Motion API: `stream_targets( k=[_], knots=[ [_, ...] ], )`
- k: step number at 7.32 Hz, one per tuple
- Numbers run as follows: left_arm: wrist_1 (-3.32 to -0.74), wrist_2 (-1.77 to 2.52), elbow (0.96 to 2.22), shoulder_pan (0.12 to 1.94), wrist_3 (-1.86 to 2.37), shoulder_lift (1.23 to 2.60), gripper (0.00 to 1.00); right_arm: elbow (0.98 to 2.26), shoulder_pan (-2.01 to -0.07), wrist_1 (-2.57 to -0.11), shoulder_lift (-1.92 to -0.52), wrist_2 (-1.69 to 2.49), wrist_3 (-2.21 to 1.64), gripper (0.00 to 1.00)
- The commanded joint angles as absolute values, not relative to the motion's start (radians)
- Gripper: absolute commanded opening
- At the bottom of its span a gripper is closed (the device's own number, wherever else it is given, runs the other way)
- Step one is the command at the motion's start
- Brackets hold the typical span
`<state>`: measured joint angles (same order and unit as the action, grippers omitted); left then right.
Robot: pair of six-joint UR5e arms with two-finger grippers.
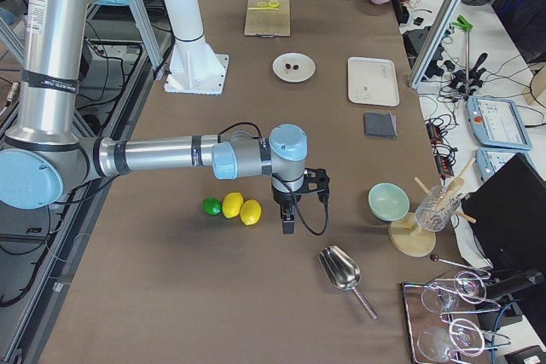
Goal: Place red cherry on plate
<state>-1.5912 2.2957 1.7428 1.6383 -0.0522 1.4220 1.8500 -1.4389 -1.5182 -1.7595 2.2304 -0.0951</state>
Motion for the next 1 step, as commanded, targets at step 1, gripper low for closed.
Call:
stream_targets(
  k=[1],
  knots=[
    [-1.591, 2.296, 1.744, 1.638, -0.052, 1.422, 0.98, 1.850, -1.439, -1.517, -1.759, 2.230, -0.095, 1.00]
  ],
)
